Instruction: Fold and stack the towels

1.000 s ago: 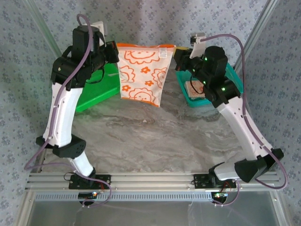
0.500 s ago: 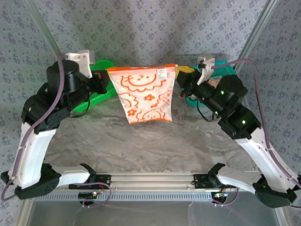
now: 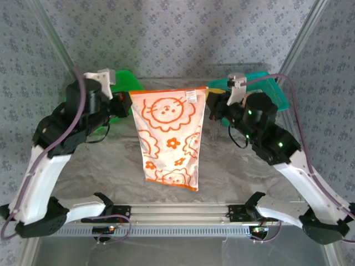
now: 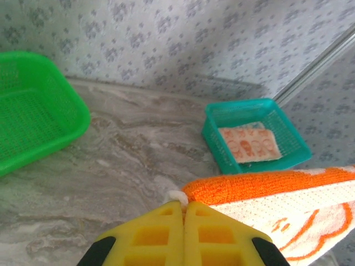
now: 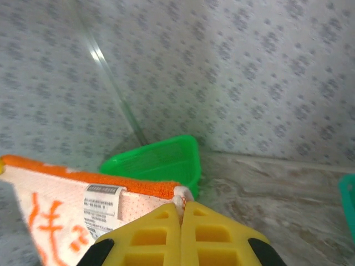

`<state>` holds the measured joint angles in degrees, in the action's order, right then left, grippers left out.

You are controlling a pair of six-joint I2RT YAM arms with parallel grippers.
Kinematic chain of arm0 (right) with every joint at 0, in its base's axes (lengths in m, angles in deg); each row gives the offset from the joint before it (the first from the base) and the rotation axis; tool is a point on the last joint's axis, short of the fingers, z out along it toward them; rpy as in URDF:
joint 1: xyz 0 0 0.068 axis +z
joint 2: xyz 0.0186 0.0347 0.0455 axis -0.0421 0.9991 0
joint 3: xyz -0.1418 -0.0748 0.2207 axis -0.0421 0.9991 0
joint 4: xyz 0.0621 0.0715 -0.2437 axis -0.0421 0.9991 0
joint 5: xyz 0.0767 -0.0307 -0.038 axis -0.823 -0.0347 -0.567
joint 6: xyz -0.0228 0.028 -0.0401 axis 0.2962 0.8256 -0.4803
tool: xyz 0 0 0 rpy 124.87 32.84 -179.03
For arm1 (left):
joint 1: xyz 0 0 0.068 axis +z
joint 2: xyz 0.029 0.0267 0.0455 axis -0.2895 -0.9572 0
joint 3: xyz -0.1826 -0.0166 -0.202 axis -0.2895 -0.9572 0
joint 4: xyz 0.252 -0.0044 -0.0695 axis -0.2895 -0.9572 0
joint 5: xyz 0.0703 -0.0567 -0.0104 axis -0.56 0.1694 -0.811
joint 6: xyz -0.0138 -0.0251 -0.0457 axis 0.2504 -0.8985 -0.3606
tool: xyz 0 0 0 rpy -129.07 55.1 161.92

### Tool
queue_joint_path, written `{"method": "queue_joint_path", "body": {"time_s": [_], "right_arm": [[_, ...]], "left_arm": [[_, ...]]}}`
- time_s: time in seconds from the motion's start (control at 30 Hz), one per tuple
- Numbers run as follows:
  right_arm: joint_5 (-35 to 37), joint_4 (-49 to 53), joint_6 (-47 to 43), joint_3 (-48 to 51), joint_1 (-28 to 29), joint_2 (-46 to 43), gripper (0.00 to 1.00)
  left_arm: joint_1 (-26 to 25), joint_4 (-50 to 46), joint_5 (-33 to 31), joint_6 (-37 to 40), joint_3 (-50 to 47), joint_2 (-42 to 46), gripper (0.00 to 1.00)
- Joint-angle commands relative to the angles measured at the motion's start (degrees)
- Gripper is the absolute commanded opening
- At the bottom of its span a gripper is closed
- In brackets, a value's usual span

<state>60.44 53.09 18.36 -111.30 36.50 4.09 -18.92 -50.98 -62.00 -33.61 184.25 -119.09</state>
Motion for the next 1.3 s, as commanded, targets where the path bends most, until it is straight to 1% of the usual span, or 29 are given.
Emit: {"method": "queue_joint_path", "body": {"time_s": [0.0, 0.1, 0.27, 0.33, 0.47, 0.57, 0.67, 0.8, 0.93, 1.07, 1.27], "right_arm": [[-4.4, -2.2, 5.1, 1.0, -6.7, 3.8, 0.00], [-8.3, -5.9, 5.7, 1.4, -11.6, 9.1, 0.00], [-13.0, -10.3, 5.1, -0.1, -17.5, 19.4, 0.00], [-14.8, -11.9, 5.0, -1.7, -19.4, 23.6, 0.00], [-17.4, -11.9, 5.1, -4.7, -21.8, 31.4, 0.00], [-18.6, -12.0, 4.8, -4.9, -22.6, 34.8, 0.00], [-19.2, -11.3, 4.0, -3.6, -22.8, 36.3, 0.00], [-19.7, -11.5, 3.5, 0.3, -22.8, 36.3, 0.00], [-20.3, -12.0, 3.5, 5.8, -22.7, 34.8, 0.00], [-20.7, -12.6, 3.9, 11.4, -22.3, 32.5, 0.00], [-20.3, -12.9, 4.5, 19.6, -21.3, 28.7, 0.00]], "left_arm": [[5.0, 1.2, 3.0, 0.7, -0.6, -5.7, 0.00], [8.3, 5.3, 6.6, 2.3, -1.3, -11.2, 0.00], [12.0, 9.9, 9.4, 5.0, 1.8, -21.8, 0.00], [13.3, 10.1, 9.9, 5.9, 4.2, -26.1, 0.00], [15.2, 7.9, 12.8, 6.2, 10.5, -34.6, 0.00], [15.5, 6.9, 13.3, 6.3, 11.3, -37.9, 0.00], [15.4, 7.9, 13.4, 5.5, 7.8, -38.4, 0.00], [15.4, 11.4, 14.4, 3.2, -2.3, -35.9, 0.00], [15.3, 15.3, 15.6, 0.0, -12.6, -32.0, 0.00], [14.8, 17.7, 15.7, -2.6, -20.7, -28.1, 0.00], [12.6, 17.8, 14.7, -4.7, -28.5, -23.9, 0.00]]}}
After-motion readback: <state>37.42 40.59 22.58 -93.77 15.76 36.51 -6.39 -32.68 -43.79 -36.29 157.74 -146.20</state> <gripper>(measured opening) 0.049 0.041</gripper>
